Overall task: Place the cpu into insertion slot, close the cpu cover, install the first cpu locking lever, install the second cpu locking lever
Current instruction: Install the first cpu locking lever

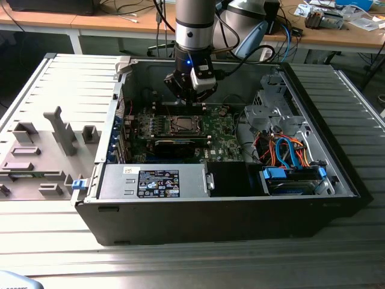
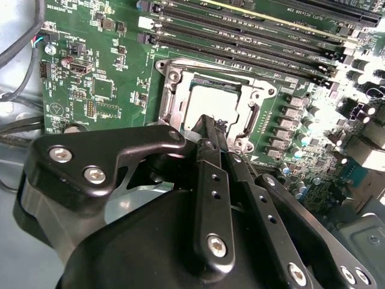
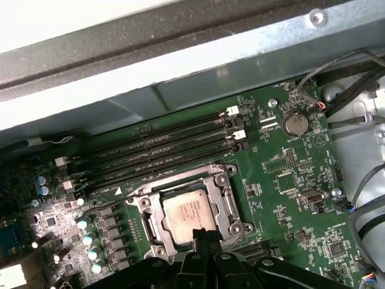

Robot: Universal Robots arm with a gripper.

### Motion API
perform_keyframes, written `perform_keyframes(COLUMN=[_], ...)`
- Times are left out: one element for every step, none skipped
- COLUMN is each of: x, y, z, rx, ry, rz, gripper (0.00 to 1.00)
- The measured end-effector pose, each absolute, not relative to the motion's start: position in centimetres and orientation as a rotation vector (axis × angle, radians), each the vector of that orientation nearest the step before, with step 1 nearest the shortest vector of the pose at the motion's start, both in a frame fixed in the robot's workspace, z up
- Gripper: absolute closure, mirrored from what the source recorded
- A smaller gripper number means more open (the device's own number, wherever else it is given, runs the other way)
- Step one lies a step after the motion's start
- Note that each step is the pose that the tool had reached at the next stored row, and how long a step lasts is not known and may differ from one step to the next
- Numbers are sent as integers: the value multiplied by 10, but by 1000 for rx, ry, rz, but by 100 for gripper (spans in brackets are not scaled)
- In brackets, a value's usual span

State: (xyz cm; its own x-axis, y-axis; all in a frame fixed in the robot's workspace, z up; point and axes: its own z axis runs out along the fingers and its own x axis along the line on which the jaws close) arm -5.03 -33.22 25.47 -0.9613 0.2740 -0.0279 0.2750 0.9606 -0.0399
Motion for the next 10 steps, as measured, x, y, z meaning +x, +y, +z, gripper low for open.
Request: perform_keyframes(x=[-50, -50, -50, -50, -50, -50, -50, -50, -50, -50], y=[-332, -332, -332, -332, -332, -332, -332, -332, -332, -332], z=[255, 255, 255, 255, 255, 255, 255, 255, 255, 255], rx=[431, 428, 425, 422, 420, 417, 413, 410, 408, 406], ry=[3089, 3089, 3090, 3090, 3090, 3091, 3091, 3091, 3092, 3092], rz=[-68, -68, -68, -68, -68, -68, -68, -68, -67, -67], gripper=[89, 89, 89, 89, 89, 89, 89, 89, 89, 89])
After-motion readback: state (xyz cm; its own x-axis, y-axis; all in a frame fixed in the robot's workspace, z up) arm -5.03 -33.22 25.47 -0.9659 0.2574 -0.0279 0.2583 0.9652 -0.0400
